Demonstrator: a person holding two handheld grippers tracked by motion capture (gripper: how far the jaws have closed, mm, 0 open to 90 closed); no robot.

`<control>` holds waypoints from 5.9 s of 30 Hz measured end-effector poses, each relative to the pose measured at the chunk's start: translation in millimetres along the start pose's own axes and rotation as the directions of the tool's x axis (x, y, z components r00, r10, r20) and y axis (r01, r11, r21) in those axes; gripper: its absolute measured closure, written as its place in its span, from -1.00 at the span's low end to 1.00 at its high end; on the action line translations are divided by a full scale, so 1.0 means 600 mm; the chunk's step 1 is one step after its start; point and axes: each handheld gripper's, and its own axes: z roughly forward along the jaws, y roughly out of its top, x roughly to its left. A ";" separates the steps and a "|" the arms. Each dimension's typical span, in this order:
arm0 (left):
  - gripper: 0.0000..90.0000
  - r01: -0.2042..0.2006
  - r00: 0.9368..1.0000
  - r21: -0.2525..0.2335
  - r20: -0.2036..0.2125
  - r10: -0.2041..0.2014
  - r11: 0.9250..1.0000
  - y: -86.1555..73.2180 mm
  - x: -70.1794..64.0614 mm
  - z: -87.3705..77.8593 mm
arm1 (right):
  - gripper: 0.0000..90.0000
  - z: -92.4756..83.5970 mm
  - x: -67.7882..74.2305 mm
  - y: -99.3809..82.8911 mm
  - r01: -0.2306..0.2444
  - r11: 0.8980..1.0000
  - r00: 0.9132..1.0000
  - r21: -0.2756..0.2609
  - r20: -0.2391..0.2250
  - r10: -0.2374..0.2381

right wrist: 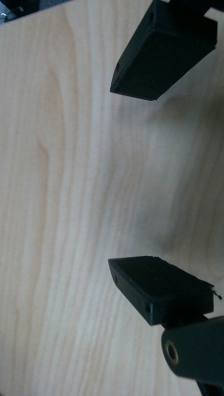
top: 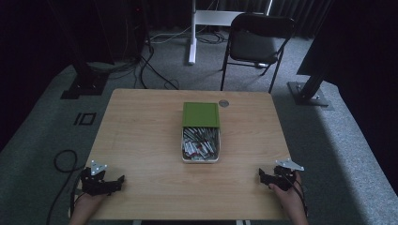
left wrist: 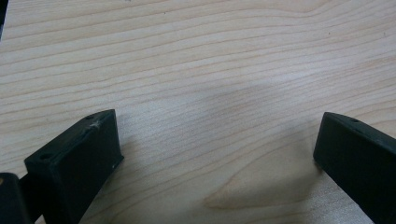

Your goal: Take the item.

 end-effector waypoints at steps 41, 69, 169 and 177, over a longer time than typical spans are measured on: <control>-0.97 0.000 1.000 0.000 0.000 0.000 1.000 0.000 0.000 0.000 | -0.63 -0.060 0.095 0.110 0.085 0.977 0.987 -0.195 -0.121 -0.110; -0.97 0.001 1.000 0.000 0.000 -0.001 1.000 0.000 0.000 0.000 | -0.63 -0.069 0.195 0.167 0.188 0.947 0.945 -0.259 -0.217 -0.247; -0.97 0.000 1.000 0.001 0.000 0.000 1.000 0.000 0.000 0.000 | 0.91 0.005 0.343 0.198 0.249 0.947 0.916 -0.203 -0.266 -0.299; -0.97 0.001 1.000 -0.001 0.000 -0.001 1.000 0.000 0.000 0.000 | 0.92 -0.021 0.332 0.226 0.213 0.943 0.917 -0.256 -0.281 -0.283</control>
